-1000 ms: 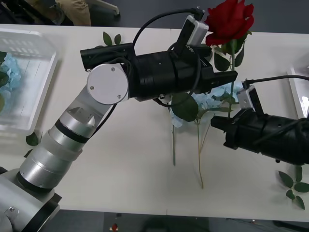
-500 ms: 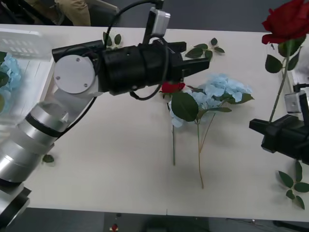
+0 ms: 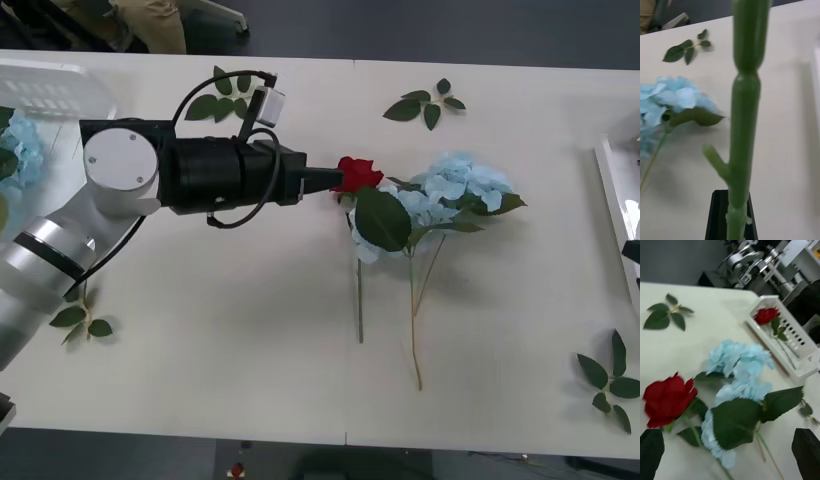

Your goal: Put the red flowers into the right box and the blue flowers into the left box

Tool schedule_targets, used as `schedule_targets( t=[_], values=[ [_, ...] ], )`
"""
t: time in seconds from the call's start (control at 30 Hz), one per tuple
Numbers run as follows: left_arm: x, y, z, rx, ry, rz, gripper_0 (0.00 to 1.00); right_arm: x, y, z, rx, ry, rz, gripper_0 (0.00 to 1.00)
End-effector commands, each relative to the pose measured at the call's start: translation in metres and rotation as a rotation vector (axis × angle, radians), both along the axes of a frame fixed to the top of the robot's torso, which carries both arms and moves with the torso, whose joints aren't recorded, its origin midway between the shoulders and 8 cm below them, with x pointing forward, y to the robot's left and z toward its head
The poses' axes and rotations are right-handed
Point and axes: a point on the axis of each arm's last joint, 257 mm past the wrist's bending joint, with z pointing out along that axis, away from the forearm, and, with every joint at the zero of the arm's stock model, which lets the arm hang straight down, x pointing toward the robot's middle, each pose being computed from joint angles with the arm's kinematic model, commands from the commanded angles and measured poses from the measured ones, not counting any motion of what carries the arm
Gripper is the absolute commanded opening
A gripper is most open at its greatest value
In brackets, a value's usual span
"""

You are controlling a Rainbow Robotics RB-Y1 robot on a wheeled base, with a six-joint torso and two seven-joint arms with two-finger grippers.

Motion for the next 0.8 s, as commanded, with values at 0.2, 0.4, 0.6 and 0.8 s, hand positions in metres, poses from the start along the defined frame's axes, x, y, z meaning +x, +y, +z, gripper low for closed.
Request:
schedule_targets(
  t=[0.2,0.4,0.6,0.8],
  values=[
    [0.001,-0.021,-0.032,0.177,0.038,0.024,1.00,0.041,-0.103,0.011,-0.022,0.031,-0.187,0.00],
    [0.001,-0.034,-0.050,0.286,0.013,0.021,1.00,0.043,-0.166,-0.002,-0.032,0.139,-0.332,0.00],
    [-0.001,-0.051,-0.066,0.384,0.011,0.023,1.00,0.033,-0.207,-0.013,-0.065,0.257,-0.447,0.00],
    [-0.001,-0.065,-0.096,0.457,0.066,0.048,1.00,0.010,-0.235,-0.027,-0.104,0.390,-0.556,0.00]
  ],
)
